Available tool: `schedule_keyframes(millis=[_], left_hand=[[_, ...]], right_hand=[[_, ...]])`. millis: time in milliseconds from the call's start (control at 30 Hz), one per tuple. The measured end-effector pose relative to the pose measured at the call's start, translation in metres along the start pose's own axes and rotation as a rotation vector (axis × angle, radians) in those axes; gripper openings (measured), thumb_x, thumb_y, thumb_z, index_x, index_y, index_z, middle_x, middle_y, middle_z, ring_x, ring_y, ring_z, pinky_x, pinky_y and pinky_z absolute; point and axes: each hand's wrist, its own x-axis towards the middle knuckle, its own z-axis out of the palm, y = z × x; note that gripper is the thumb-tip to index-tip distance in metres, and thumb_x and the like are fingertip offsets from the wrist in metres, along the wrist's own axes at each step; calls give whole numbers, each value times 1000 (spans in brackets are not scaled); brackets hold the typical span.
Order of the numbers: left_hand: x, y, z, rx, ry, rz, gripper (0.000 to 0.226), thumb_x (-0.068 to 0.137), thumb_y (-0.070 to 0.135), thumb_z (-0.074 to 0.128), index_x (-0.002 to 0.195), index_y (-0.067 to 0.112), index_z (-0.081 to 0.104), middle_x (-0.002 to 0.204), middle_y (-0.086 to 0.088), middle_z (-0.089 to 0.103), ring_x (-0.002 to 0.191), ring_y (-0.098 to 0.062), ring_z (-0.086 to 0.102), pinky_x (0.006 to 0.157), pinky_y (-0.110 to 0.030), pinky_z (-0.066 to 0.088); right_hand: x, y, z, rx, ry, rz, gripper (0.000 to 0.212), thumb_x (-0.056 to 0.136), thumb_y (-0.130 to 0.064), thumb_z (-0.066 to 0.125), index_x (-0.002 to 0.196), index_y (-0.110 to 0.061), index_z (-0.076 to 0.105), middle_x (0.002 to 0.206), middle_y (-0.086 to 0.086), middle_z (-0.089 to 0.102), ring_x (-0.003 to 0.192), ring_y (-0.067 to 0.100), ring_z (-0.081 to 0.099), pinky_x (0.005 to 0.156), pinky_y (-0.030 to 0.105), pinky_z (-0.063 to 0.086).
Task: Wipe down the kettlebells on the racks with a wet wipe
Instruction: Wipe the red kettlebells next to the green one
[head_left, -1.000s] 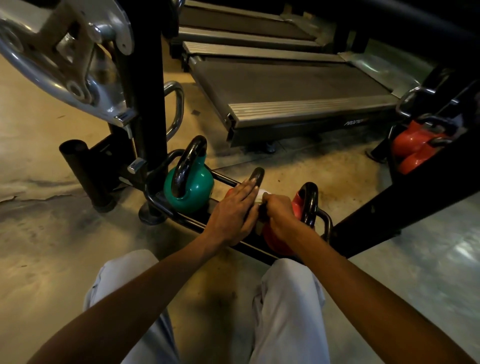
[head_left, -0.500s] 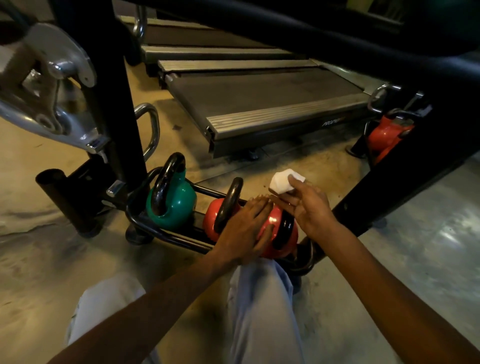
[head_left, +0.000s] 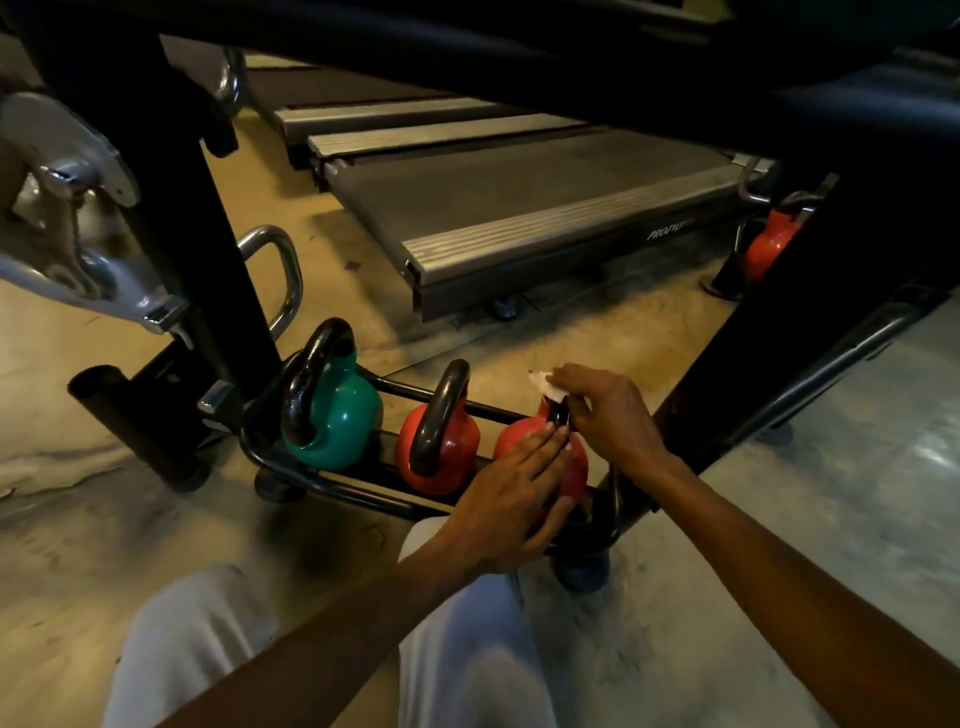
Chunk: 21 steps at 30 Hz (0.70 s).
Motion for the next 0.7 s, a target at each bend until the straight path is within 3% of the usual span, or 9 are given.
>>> schedule_keyframes(millis=[67,133,200,267,333,433,500,600,700], left_hand=[[-1,4,3,-30,24,-19,61,111,41,40,163,12,32,172,-7,22,161,-18,14,128,-30,13],[-2,4,6,-52,45,-17,60,110,38,45,162,11,34,171,-7,26,161,-17,17,129,-28,16],[-2,2,9,-59,63,7,59,108,36,51,160,10,39,169,-9,33,160,-18,21,128,-30,24],[-1,-1,12,-30,68,27,59,108,37,51,159,9,40,168,-11,35,160,-20,23,127,-32,28],[0,-4,14,11,64,42,60,109,39,49,159,9,40,168,-11,33,160,-21,21,127,-36,29],[-1,-9,12,47,47,79,64,107,38,53,161,8,36,170,-12,28,161,-21,17,128,-39,28],[1,-10,11,62,33,87,67,108,40,51,163,7,32,172,-12,23,162,-20,10,130,-38,21],[8,-10,9,75,2,64,69,110,48,42,164,7,28,173,-12,20,163,-20,6,131,-41,19],[14,-10,8,57,-13,67,71,110,49,40,165,7,25,174,-12,16,163,-20,5,131,-42,17]], right_hand=[[-5,6,-2,58,-148,-8,40,99,-6,58,136,-16,69,148,4,60,145,13,47,124,39,34],[-9,5,-8,86,-245,-40,40,104,-27,48,139,-18,67,153,-2,55,150,8,37,124,27,22],[-8,1,-10,44,-315,-109,48,108,-46,38,133,-20,70,149,-4,59,149,7,37,122,28,26],[0,-2,-9,-12,-337,-132,60,109,-58,28,121,-19,73,137,0,66,145,11,43,115,37,39],[8,-7,-12,-47,-314,-120,66,108,-61,24,109,-16,73,121,3,70,132,17,54,104,42,47],[10,-6,-15,-134,-329,-225,66,108,-64,23,89,-21,69,93,-3,64,93,14,61,82,42,50],[12,-7,-18,-134,-344,-220,69,107,-66,21,93,-20,71,99,-1,66,93,15,61,84,42,51],[15,-1,-18,-80,-306,-123,75,106,-66,20,119,-16,75,129,4,68,121,20,61,101,40,48],[16,4,-19,70,-267,-53,72,104,-69,26,114,-21,79,126,-2,73,113,13,67,99,42,52]])
